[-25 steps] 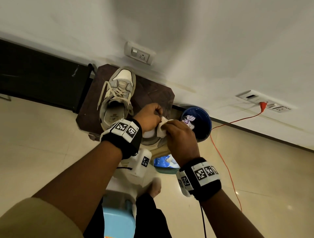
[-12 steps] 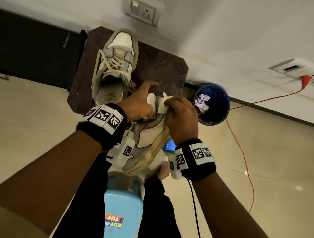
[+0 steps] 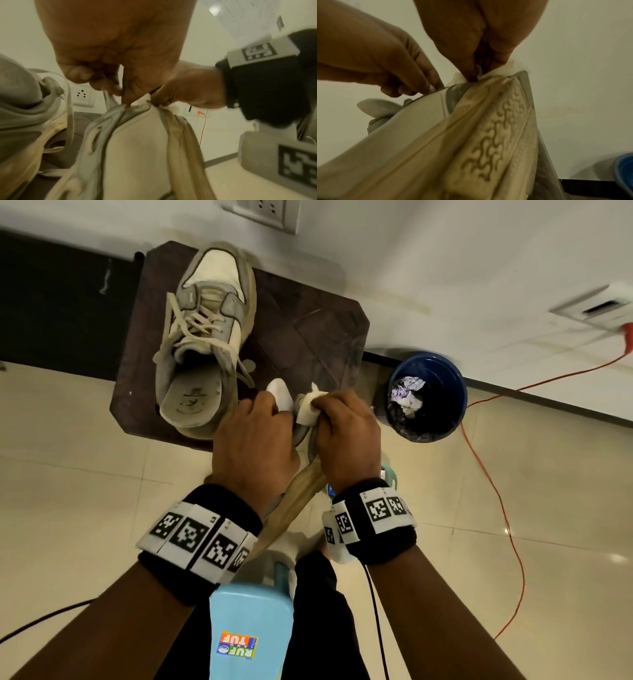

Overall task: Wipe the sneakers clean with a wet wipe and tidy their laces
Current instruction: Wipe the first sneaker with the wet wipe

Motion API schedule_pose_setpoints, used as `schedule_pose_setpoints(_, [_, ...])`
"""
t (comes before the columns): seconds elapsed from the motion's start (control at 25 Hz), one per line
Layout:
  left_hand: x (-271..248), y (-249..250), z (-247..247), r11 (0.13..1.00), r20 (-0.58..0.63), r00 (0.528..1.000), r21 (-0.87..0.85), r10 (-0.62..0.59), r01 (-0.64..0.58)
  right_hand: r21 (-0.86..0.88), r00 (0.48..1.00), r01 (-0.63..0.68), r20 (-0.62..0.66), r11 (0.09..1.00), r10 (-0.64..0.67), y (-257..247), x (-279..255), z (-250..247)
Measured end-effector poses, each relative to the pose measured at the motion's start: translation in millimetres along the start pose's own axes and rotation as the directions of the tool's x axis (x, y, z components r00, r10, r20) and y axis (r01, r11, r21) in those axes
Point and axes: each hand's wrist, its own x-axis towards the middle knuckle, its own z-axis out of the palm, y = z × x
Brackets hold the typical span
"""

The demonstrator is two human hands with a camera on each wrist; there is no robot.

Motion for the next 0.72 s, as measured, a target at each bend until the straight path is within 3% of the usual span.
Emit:
schedule_pose_setpoints(0.08, [-5.2,4.2,-0.1,0.991,0.043,0.998,-0.126,-0.044,0.049,0.003,1.000,-0.001,-0.001,1.000,0.001,1.5,-2.4,2.7])
schedule_pose_setpoints(0.24, [1.2,0.9,7.5,0.992,0.151,0.988,-0.118,-0.016,0.034,-0.001,1.000,0.006,0.016,1.000,-0.006,3.1,-2.6,0.4])
schedule_pose_setpoints(0.48, [12.2,-24.9,31.7,0.940,0.168,0.985,-0.341,0.041,0.019,-0.093,0.974,0.189,0.147,0.978,-0.174,-9.1,-25.3,-6.0])
schedule_pose_setpoints(0.6, [13.9,-32.2,38.7,0.882,0.173,0.984,-0.469,0.043,0.044,-0.127,0.933,0.289,0.258,0.949,-0.250,-20.5,-39.7,-4.3])
schedule_pose_setpoints(0.72, [8.5,-35.6,42.1,0.820,0.177,0.983,-0.568,0.039,0.070,-0.226,0.960,0.218,0.224,0.949,-0.167,-13.1,-31.0,-9.4])
